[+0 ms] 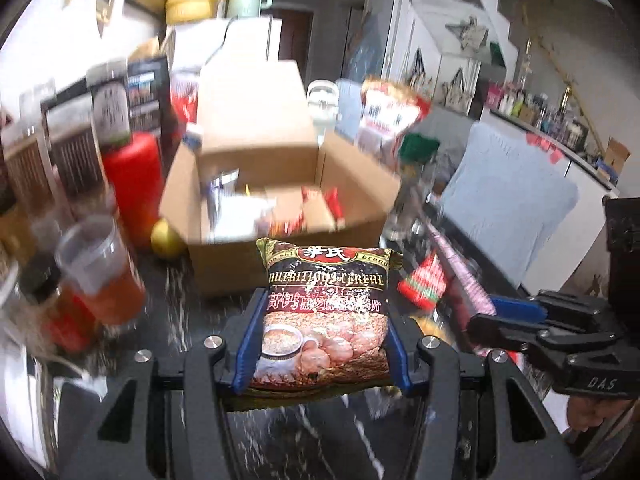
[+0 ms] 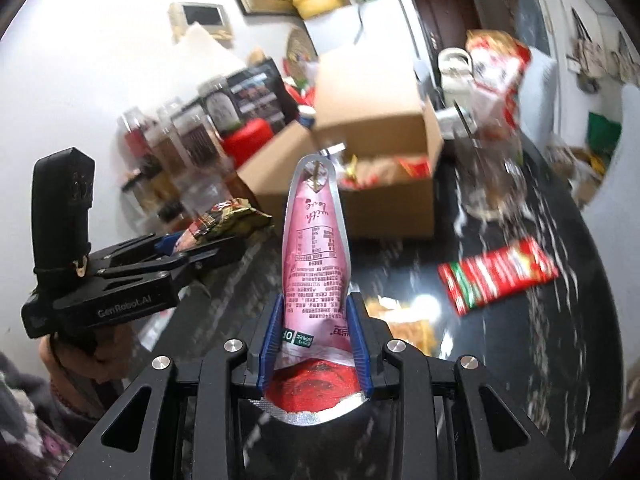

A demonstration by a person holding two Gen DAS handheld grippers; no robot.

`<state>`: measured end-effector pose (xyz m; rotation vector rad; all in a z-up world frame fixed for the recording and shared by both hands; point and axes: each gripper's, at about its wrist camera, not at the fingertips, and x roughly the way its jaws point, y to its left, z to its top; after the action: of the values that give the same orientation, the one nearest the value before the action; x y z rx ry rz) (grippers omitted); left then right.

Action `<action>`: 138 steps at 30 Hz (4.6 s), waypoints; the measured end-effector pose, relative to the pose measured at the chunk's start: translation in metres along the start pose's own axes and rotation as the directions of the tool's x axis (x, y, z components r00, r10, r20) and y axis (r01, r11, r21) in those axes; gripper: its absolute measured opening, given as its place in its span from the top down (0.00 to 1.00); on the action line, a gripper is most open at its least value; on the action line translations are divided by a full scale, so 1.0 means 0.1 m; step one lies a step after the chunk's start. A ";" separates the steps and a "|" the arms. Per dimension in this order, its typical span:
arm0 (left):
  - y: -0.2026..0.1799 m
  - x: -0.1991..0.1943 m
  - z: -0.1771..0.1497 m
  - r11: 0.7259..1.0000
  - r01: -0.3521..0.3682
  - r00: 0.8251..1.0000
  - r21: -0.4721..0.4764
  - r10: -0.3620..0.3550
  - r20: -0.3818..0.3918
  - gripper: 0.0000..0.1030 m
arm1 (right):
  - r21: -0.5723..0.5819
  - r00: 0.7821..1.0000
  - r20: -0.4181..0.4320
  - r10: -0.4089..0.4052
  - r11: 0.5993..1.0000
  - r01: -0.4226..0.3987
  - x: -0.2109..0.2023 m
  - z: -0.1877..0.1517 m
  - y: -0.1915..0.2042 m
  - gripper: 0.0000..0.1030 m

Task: Organize snacks
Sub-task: 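Lift the cereal packet and pink pouch and carry both over the box, then lower the cereal packet and pink pouch into the box and open both tools, then withdraw both tools from the box toward the waffle and red packet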

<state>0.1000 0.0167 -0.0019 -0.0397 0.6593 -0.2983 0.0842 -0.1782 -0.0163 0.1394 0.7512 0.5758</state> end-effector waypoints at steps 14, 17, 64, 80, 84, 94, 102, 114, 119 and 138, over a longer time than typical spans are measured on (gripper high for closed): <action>0.22 0.04 0.87 0.999 -0.010 0.983 -0.048 0.018 0.180 0.49 | -0.117 0.986 0.168 0.000 0.993 0.020 0.02 0.96 0.20 0.69; 0.27 0.12 1.02 0.998 -0.009 0.981 -0.059 0.020 0.195 0.49 | -0.144 0.982 0.188 0.000 0.989 0.028 0.05 1.16 0.23 0.69; 0.99 2.01 1.14 0.978 -0.200 0.958 -0.064 0.182 -0.220 0.49 | -0.011 0.982 -0.168 -0.080 0.997 0.080 2.07 1.54 -0.66 0.67; 0.84 2.24 1.05 0.961 -0.271 0.921 0.054 0.275 -0.276 0.45 | -0.061 0.963 -0.218 -0.158 0.987 0.148 2.22 1.46 -0.63 0.66; 0.82 2.25 1.06 0.961 -0.272 0.918 0.060 0.277 -0.285 0.44 | -0.060 0.958 -0.229 -0.174 0.985 0.164 2.20 1.46 -0.64 0.66; 0.77 2.06 1.07 0.957 -0.287 0.919 0.030 0.284 -0.274 0.43 | -0.061 0.961 -0.190 -0.199 0.980 0.191 1.98 1.50 -0.56 0.51; 0.69 1.78 1.10 0.970 -0.244 0.944 -0.012 0.234 -0.232 0.43 | -0.069 0.963 -0.143 -0.230 0.973 0.222 1.69 1.56 -0.44 0.51; 0.54 1.34 1.20 0.964 -0.267 0.953 -0.018 0.261 -0.153 0.29 | -0.089 0.970 -0.058 -0.234 0.969 0.229 1.25 1.52 -0.24 0.51; 0.44 1.07 1.22 0.962 -0.274 0.958 -0.010 0.272 -0.091 0.15 | -0.093 0.971 -0.013 -0.237 0.968 0.235 1.01 1.50 -0.18 0.51; -0.08 0.16 1.01 0.972 -0.230 0.973 0.052 0.229 0.033 0.15 | -0.144 0.957 0.162 -0.239 0.954 0.263 -0.05 1.16 0.20 0.20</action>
<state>0.1708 -0.0017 0.0695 0.0855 0.6216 -0.0926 0.1512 -0.1550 0.0783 -0.0674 0.5682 0.3776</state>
